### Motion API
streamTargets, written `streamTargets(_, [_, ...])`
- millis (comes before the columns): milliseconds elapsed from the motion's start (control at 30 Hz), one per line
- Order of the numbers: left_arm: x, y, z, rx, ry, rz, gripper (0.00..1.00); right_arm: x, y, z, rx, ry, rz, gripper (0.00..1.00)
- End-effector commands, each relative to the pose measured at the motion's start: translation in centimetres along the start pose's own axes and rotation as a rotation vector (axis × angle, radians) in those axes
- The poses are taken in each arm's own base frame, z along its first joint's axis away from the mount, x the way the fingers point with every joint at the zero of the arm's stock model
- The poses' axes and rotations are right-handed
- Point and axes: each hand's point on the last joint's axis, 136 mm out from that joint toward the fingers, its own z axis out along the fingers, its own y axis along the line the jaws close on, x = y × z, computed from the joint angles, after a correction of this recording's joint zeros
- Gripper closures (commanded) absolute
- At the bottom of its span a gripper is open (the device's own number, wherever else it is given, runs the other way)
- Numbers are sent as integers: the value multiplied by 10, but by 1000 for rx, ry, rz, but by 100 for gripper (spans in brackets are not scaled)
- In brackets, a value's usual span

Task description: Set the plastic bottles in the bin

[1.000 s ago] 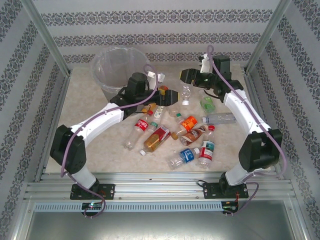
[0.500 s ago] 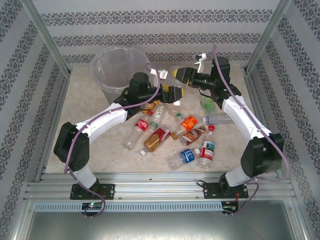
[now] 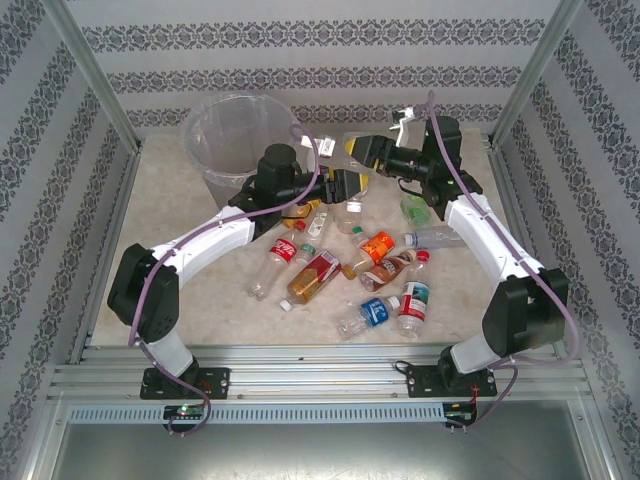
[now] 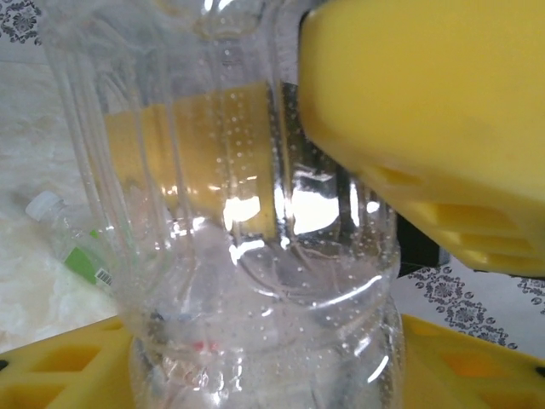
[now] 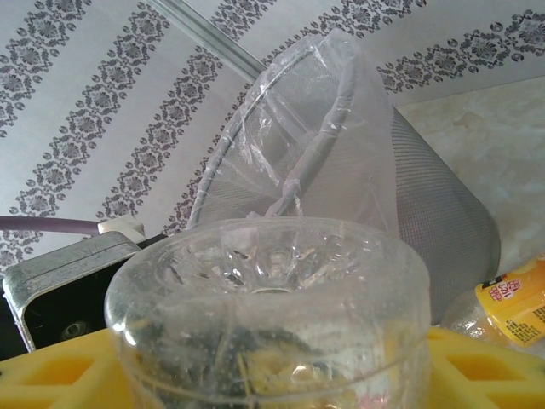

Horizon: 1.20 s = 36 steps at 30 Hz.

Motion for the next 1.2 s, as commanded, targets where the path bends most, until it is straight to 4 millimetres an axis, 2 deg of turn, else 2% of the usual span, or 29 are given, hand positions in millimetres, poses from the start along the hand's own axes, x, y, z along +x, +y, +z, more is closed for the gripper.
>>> streamTargets(0, [-4, -17, 0, 42, -2, 27, 38, 0, 25, -7, -54, -12, -52, 25])
streamTargets(167, [-12, -24, -7, 21, -6, 37, 39, 0, 34, -20, -44, -46, -62, 7])
streamTargets(267, [-18, -28, -15, -7, -17, 46, 39, -2, 44, -35, -45, -77, -85, 2])
streamTargets(400, [-30, -33, -28, -59, -14, 82, 39, -1, 58, -57, -43, -111, -123, 2])
streamTargets(500, [-39, -35, -41, -122, 9, 124, 39, 3, 77, -70, -71, -114, -168, 2])
streamTargets(667, [-58, -32, -71, -280, 27, 237, 39, 11, 107, -82, -89, -99, -265, 2])
streamTargets(900, [-88, 2, -117, -529, 82, 325, 39, 23, 125, -86, -107, -75, -332, 2])
streamTargets(1033, [-107, 30, -140, -670, 115, 335, 41, 30, 126, -85, -100, -66, -354, 2])
streamTargets(1167, [-122, 58, -158, -790, 142, 336, 41, 39, 118, -84, -65, -38, -355, 2])
